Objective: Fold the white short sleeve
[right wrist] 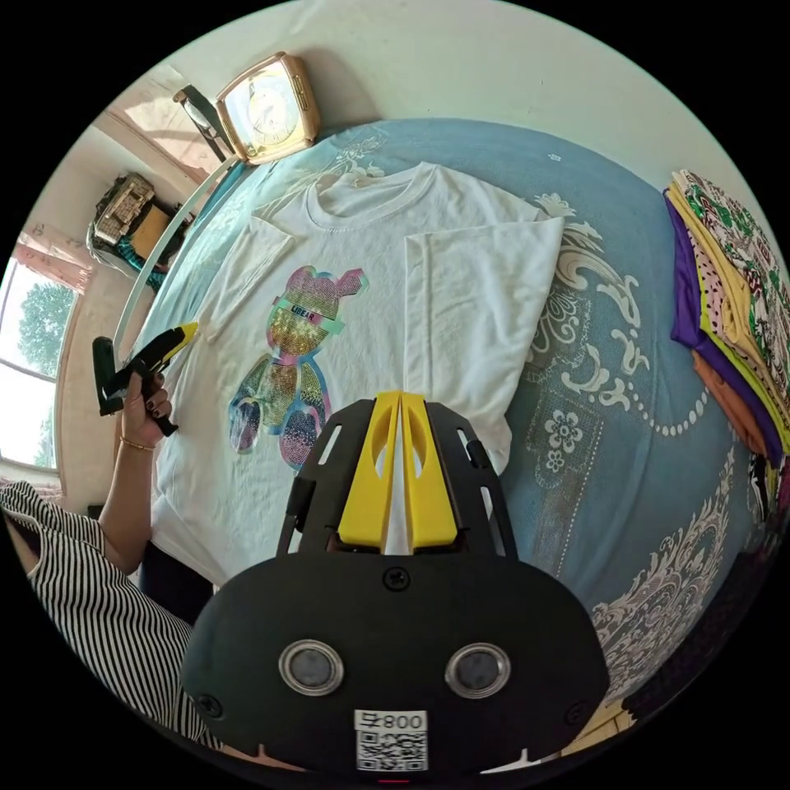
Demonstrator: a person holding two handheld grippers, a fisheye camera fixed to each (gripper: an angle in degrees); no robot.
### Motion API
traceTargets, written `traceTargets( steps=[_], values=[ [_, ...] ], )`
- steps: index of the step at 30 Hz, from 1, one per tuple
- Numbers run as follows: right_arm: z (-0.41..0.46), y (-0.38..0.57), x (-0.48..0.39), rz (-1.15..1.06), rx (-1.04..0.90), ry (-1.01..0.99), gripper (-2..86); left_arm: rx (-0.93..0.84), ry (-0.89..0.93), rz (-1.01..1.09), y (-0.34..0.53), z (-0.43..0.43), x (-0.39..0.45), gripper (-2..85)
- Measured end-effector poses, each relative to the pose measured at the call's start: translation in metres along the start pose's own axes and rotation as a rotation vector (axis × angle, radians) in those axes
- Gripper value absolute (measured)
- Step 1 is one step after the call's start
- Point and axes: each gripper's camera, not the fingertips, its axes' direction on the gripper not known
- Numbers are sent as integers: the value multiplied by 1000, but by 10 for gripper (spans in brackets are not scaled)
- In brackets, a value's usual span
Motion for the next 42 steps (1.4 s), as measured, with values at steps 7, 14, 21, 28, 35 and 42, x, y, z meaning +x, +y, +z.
traceTargets(
  steps=[7,14,21,28,35,42],
  values=[
    [-65,79,13,79,53,-222,1,-61,72,69,27,-47,32,2],
    [-111,211,42,240,16,-366,1,-240,60,21,77,-115,30,6],
    [-151,337,76,425,32,-491,1,-265,82,-188,128,-179,0,19],
    [-173,405,79,457,47,-528,1,-304,34,-269,175,-226,-11,27],
    [-190,450,83,477,87,-572,4,-360,-1,-332,211,-259,-29,62],
    [-204,495,93,518,124,-599,27,-328,142,-475,242,-281,-61,80]
  ],
)
